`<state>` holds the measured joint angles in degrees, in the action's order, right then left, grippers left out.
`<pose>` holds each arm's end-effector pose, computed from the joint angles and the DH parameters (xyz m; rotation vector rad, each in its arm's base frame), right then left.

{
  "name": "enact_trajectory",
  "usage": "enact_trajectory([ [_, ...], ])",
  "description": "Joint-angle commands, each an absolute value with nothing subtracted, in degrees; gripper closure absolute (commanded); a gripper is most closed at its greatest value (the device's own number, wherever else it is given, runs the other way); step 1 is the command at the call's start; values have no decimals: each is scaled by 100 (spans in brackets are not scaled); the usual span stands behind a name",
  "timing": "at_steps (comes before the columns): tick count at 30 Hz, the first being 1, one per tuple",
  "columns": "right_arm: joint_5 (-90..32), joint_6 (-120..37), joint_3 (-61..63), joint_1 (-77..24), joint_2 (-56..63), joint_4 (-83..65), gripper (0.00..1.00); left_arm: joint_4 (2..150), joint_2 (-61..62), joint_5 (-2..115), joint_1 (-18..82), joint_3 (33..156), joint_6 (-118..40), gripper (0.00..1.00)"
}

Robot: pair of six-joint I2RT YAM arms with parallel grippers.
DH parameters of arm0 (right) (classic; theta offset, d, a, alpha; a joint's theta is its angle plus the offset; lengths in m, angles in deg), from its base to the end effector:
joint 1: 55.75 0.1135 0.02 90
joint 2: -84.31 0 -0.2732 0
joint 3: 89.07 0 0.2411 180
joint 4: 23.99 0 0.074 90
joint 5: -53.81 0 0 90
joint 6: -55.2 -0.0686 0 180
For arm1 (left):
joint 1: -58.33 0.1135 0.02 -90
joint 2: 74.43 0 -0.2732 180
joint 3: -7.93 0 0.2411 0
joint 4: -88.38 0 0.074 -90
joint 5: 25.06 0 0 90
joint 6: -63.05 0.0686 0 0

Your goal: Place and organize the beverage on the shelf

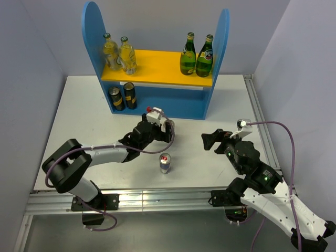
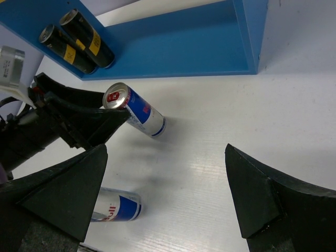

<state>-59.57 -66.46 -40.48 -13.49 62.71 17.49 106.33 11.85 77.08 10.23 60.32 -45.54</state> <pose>0.1023 0.0561 0.2892 0.1218 1.8323 0.5445 0.2365 -0.2420 0.2129 0.3333 1.8581 -0.6131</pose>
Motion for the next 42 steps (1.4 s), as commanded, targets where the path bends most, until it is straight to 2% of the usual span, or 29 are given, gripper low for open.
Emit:
enact_trajectory([
  [1, -6107, -6635, -4047, -1286, 6313, 1635, 0, 11114, 1459, 7540, 999, 6391, -4549, 1],
  [4, -6115, -6644, -4047, -1268, 6331, 1635, 0, 11255, 1740, 7575, 998, 6549, -4514, 8],
  [5, -6115, -6644, -4055, -1268, 6331, 1635, 0, 11281, 1898, 7618, 999, 6654, -4497, 20],
  [7, -6124, -6644, -4055, -1259, 6340, 1635, 0, 11317, 2057, 7697, 999, 6769, -4453, 32],
  [8, -6124, -6644, -4055, -1259, 6331, 1635, 0, 11317, 2223, 7733, 999, 6909, -4418, 47],
  [9, -6124, -6644, -4055, -1259, 6331, 1635, 0, 11299, 2303, 7742, 999, 6980, -4383, 56],
  [10, -6133, -6635, -4055, -1259, 6322, 1635, 0, 11282, 2373, 7759, 1007, 7068, -4374, 70],
  [11, -6142, -6644, -4055, -1251, 6322, 1635, 0, 11256, 2504, 7803, 999, 7216, -4374, 96],
  [12, -6133, -6635, -4055, -1242, 6322, 1635, 0, 11220, 2558, 7821, 999, 7305, -4365, 100],
  [33, -6098, -6617, -4073, -1242, 6366, 1591, 0, 10921, 3296, 8137, 999, 9335, -4031, 100],
  [42, -6080, -6617, -4082, -1242, 6427, 1591, 0, 11553, 4131, 8330, 998, 9802, -4163, 100],
])
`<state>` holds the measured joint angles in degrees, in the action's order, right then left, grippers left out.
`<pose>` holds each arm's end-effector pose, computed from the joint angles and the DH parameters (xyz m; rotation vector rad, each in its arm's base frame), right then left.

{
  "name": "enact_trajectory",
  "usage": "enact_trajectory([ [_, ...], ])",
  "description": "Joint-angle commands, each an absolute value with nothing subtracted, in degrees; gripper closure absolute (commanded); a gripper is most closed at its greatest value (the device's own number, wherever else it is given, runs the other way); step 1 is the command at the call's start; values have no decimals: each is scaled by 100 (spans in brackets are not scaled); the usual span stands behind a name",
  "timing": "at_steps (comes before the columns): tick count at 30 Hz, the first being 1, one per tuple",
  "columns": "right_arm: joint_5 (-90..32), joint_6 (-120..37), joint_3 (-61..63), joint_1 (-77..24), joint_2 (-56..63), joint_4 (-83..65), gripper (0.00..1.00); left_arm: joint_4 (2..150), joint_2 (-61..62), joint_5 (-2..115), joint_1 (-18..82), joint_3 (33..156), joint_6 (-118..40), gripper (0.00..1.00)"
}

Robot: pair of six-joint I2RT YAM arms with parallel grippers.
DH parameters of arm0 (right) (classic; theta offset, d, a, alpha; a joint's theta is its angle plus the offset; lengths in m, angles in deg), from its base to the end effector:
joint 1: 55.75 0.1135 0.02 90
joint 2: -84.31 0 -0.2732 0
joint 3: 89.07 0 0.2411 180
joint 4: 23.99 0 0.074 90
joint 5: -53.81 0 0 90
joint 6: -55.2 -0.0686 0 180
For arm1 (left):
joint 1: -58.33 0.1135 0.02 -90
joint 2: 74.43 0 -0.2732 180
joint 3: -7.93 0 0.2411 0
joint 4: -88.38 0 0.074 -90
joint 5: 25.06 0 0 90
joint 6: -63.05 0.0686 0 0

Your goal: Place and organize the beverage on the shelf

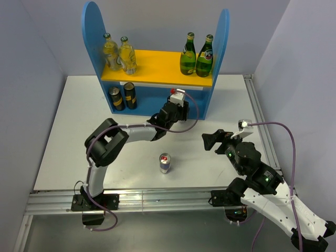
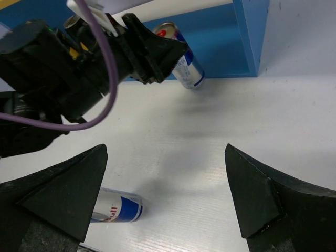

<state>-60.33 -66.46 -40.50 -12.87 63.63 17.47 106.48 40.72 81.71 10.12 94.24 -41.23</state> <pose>0.0999 0.0545 0.2907 0.1253 1.8162 0.5505 0.3377 -0.3481 0.2185 0.3095 1.7540 -0.5367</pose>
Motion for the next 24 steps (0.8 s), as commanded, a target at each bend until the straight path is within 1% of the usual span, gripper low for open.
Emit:
enact_trajectory([
  [1, -6080, -6626, -4091, -1233, 6436, 1600, 0, 11746, 4227, 8418, 981, 9802, -4171, 100],
  [7, -6089, -6635, -4091, -1215, 6445, 1600, 0, 12230, 4439, 9050, 806, 9846, -4128, 100],
  [13, -6089, -6635, -4108, -1198, 6463, 1591, 0, 12433, 4650, 9341, 691, 10057, -3978, 100],
  [24, -6080, -6635, -4099, -1189, 6471, 1582, 0, 12152, 5221, 9631, 665, 10917, -3820, 100],
])
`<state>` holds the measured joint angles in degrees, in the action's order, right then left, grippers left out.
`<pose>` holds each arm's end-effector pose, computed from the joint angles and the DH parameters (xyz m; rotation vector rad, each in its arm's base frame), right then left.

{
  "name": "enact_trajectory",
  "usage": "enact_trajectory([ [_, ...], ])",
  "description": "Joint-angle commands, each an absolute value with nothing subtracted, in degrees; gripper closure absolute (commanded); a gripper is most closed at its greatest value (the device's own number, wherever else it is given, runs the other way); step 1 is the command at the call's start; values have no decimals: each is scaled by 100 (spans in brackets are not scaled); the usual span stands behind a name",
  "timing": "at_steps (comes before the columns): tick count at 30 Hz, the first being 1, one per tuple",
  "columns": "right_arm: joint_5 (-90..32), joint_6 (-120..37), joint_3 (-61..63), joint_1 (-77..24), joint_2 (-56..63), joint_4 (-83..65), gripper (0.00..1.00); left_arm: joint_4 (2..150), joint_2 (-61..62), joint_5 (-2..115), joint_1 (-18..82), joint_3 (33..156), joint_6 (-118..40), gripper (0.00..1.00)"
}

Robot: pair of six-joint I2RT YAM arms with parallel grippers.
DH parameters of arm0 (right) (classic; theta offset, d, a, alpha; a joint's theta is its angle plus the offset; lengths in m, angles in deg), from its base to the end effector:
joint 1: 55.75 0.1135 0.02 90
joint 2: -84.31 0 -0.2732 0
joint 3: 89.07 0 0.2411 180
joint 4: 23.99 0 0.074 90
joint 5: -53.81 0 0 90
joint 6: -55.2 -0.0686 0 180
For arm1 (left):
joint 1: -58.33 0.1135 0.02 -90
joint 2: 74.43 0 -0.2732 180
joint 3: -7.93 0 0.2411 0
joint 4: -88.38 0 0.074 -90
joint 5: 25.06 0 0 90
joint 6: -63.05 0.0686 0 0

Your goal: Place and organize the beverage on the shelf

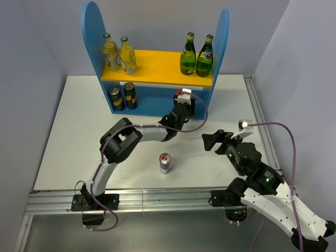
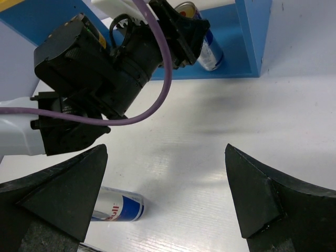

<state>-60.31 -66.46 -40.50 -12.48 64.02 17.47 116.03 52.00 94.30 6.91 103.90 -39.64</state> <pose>0.0986 0.0544 0.2913 0.1206 1.8113 0.5597 0.3529 -0.3884 0.2045 0.1524 1.6249 -0.4486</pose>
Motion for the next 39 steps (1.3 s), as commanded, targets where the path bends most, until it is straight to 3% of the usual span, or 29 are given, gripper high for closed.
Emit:
enact_trajectory([
  [1, -6098, -6635, -4099, -1189, 6471, 1591, 0, 12030, 5256, 9658, 665, 10988, -3829, 100],
  [3, -6080, -6626, -4099, -1180, 6463, 1574, 0, 11871, 5344, 9710, 673, 11164, -3846, 96],
  [5, -6089, -6626, -4099, -1180, 6463, 1574, 0, 11722, 5388, 9667, 673, 11243, -3855, 85],
  [8, -6089, -6635, -4099, -1189, 6463, 1574, 0, 11677, 5397, 9614, 673, 11252, -3881, 46],
  [14, -6089, -6635, -4108, -1189, 6463, 1574, 0, 11581, 5345, 9570, 673, 11261, -3890, 5],
  [15, -6106, -6635, -4108, -1189, 6463, 1582, 0, 11554, 5336, 9579, 673, 11261, -3882, 2],
  [28, -6107, -6626, -4099, -1172, 6428, 1574, 0, 11142, 4045, 9781, 428, 10303, -3881, 1],
  [39, -6124, -6635, -4082, -1154, 6428, 1618, 0, 8413, 1594, 10484, -310, 8705, -4643, 2],
])
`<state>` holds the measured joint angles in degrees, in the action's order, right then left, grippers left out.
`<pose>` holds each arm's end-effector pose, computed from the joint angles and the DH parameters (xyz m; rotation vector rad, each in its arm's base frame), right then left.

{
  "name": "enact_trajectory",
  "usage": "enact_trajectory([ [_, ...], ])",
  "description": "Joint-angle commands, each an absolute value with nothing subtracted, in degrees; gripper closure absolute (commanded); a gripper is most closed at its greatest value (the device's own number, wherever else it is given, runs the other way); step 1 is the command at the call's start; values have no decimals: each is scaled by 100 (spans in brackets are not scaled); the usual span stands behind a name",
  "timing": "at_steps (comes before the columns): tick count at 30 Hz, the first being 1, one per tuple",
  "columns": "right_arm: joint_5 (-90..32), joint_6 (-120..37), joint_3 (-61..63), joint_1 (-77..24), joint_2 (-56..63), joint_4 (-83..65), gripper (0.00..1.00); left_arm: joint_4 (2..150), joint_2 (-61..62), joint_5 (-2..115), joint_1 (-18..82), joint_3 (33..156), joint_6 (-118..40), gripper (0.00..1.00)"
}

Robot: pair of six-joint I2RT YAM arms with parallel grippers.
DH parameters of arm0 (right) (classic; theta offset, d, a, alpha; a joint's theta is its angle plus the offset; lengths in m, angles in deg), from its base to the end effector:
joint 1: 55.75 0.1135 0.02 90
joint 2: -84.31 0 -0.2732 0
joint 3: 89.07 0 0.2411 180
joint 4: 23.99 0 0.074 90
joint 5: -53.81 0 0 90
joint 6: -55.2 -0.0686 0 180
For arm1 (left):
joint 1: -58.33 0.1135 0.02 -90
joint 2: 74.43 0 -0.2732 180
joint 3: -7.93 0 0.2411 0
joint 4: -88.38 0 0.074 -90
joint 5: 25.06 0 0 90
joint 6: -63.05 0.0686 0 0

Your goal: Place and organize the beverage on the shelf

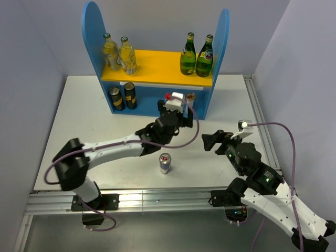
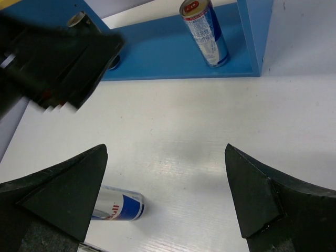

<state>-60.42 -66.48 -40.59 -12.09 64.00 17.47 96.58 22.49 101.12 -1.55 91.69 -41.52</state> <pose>0.0985 0.0550 0.2908 0.1157 1.8135 0.5620 0.2441 -0.3400 0.3186 0.1731 1.6525 -0.4689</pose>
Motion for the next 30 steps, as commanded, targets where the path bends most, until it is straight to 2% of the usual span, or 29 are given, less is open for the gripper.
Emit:
enact_trajectory([
  [1, -6124, -6644, -4091, -1154, 6445, 1618, 0, 8190, 1348, 10527, -372, 8486, -4811, 2],
  [4, -6115, -6635, -4091, -1136, 6436, 1600, 0, 7688, 206, 10606, -740, 7337, -5261, 4],
  [8, -6124, -6635, -4091, -1127, 6427, 1609, 0, 7020, -1199, 11080, -1688, 6744, -5769, 2],
  [14, -6186, -6679, -4117, -1110, 6533, 1635, 0, 5018, -2107, 11880, -2691, 6682, -7359, 1],
  [17, -6195, -6688, -4099, -1092, 6507, 1653, 0, 5355, -2371, 11707, -3095, 6182, -7502, 1],
  [21, -6221, -6696, -4082, -1092, 6463, 1679, 0, 6051, -2171, 11635, -3308, 5523, -7818, 1],
  [25, -6239, -6696, -4082, -1075, 6454, 1670, 0, 6938, -1391, 11758, -3484, 5145, -7802, 1],
  [27, -6247, -6696, -4082, -1075, 6445, 1670, 0, 7691, -1073, 11811, -3484, 5082, -7635, 1],
  [30, -6247, -6705, -4073, -1057, 6419, 1688, 0, 8046, -379, 12134, -3475, 5283, -7555, 1],
])
